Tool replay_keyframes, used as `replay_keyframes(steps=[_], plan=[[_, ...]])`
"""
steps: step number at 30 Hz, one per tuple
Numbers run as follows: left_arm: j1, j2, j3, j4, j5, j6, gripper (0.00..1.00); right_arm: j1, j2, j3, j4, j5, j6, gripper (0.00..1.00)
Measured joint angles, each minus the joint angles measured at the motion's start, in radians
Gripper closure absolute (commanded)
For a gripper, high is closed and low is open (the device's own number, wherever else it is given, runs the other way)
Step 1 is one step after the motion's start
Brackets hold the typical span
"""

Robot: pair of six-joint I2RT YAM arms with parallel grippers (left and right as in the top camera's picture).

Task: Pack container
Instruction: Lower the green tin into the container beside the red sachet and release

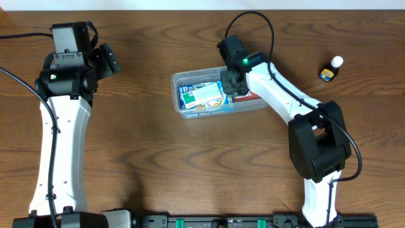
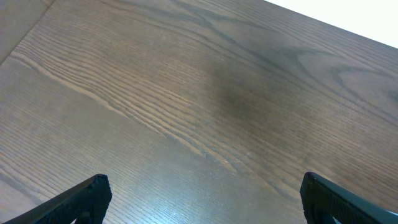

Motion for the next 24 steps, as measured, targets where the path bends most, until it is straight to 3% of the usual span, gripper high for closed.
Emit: replay_keyframes(steps=[13, 24], plan=[[0.000, 0.000, 0.000, 0.000, 0.000, 0.000, 0.02, 0.000, 0.000, 0.000, -0.002, 0.003, 0.002, 0.99], [0.000, 0.000, 0.000, 0.000, 0.000, 0.000, 0.02, -0.006, -0.002, 0.060, -0.095, 0.001, 0.004, 0.91]])
